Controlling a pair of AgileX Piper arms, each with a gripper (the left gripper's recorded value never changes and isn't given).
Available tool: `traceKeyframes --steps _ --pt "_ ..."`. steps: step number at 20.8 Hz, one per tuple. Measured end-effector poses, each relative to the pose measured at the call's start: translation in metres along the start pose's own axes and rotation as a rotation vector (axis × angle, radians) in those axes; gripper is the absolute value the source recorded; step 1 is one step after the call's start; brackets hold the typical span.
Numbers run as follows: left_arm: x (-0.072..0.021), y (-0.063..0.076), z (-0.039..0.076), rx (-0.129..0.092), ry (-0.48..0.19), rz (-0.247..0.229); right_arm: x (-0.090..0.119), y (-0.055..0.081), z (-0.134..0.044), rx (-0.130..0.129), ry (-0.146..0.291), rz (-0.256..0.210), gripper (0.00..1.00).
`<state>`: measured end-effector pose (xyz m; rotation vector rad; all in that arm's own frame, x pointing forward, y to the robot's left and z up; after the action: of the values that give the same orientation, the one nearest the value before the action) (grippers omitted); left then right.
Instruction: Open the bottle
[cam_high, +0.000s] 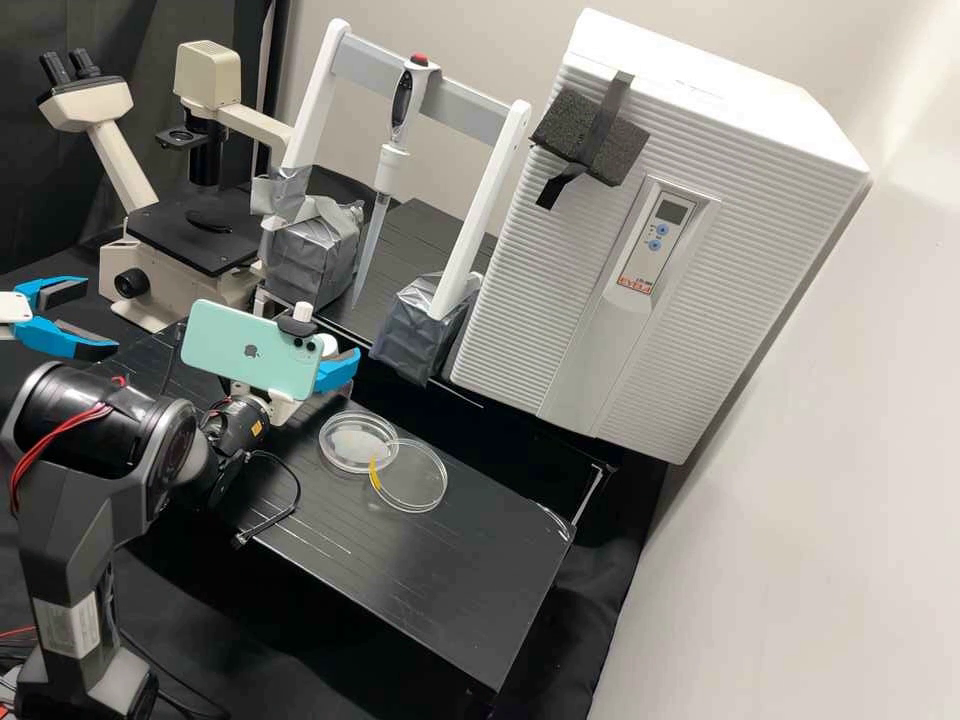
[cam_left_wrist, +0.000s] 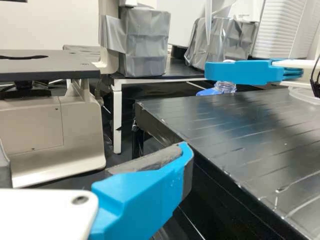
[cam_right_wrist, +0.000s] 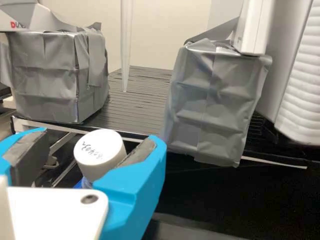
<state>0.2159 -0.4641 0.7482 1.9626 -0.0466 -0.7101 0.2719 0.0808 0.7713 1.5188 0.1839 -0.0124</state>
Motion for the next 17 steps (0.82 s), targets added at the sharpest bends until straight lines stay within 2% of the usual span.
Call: traceKeyframes --steps 4,8,17 --pt "0.0 0.0 0.0 0.002 0.0 0.0 -0.0001 -0.001 -0.0011 0.001 0.004 -0.003 0.0" --pt "0.0 0.0 0.0 0.016 0.0 0.0 -0.0002 -0.0013 -0.0014 0.001 0.004 -0.004 0.0" --pt "0.0 0.0003 -0.0005 0.014 0.005 0.003 0.0013 -0.0028 0.0004 0.003 -0.005 -0.007 0.0"
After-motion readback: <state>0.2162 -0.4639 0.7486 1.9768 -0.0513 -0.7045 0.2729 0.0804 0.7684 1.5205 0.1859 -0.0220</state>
